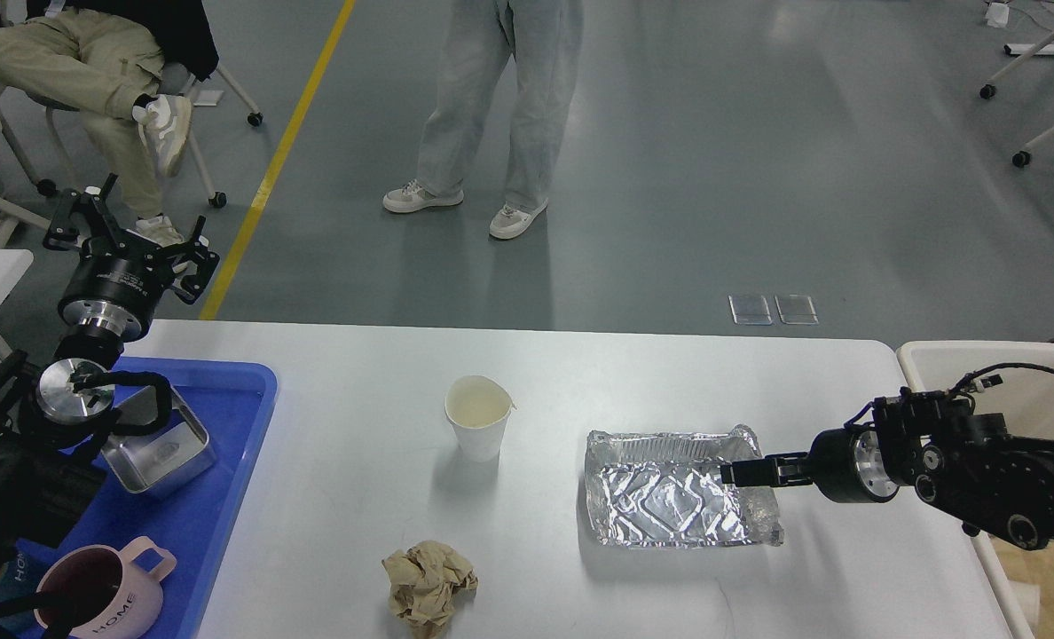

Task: Tidy desktop
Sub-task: 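Reach the right gripper to the foil tray edge and grasp it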

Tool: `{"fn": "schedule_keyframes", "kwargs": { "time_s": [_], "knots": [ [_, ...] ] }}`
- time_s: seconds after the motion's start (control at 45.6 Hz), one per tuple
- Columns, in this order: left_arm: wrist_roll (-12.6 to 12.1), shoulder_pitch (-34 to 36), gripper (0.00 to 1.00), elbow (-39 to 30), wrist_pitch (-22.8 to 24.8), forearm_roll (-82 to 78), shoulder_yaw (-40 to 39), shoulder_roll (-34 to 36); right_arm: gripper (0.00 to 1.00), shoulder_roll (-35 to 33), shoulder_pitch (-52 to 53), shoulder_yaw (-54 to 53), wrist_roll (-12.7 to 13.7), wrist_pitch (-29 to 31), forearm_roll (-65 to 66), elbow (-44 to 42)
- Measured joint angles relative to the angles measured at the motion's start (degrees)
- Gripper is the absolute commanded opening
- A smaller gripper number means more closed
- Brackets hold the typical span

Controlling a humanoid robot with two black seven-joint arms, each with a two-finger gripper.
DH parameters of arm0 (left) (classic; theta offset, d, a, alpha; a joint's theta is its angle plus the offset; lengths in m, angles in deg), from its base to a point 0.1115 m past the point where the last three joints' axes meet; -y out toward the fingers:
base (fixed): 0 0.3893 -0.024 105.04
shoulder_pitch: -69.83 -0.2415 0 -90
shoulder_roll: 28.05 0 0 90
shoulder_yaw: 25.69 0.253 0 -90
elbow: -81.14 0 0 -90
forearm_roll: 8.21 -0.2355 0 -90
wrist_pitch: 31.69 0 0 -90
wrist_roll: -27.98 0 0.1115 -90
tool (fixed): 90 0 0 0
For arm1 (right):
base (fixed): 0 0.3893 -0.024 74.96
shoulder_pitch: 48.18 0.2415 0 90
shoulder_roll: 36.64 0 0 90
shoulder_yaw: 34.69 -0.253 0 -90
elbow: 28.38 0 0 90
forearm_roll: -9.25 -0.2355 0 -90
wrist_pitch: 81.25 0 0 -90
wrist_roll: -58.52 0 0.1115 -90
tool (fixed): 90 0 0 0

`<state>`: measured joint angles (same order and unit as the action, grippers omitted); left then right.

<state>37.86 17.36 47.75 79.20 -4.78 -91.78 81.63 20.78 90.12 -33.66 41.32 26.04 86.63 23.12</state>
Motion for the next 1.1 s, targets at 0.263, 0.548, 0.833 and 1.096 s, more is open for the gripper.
{"fn": "schedule_keyframes", "kwargs": {
  "time_s": [0.263, 0.548, 0.833, 1.096],
  "knots": [
    [0.00, 0.21, 0.97, 0.00, 0.03, 0.00, 0.02, 0.00, 0.78, 0.58, -1.06, 0.03, -0.25, -0.29, -0.33, -0.34],
    [-0.02, 0.26, 0.97, -0.01, 0.04, 0.00, 0.06, 0.01, 0.52, 1.40, -2.49, 0.51, -0.48, -2.58, -0.14, -1.16],
    [0.11, 0.35, 0.97, -0.01, 0.04, 0.00, 0.02, 0.01, 0.06, 2.84, -2.29, 3.22, -0.52, -3.58, -0.70, -3.25],
    [0.14, 0.35, 0.97, -0.01, 0.04, 0.00, 0.00, 0.02, 0.00, 3.02, -2.46, 3.35, -0.56, -3.05, -3.59, -3.67]
  ]
}}
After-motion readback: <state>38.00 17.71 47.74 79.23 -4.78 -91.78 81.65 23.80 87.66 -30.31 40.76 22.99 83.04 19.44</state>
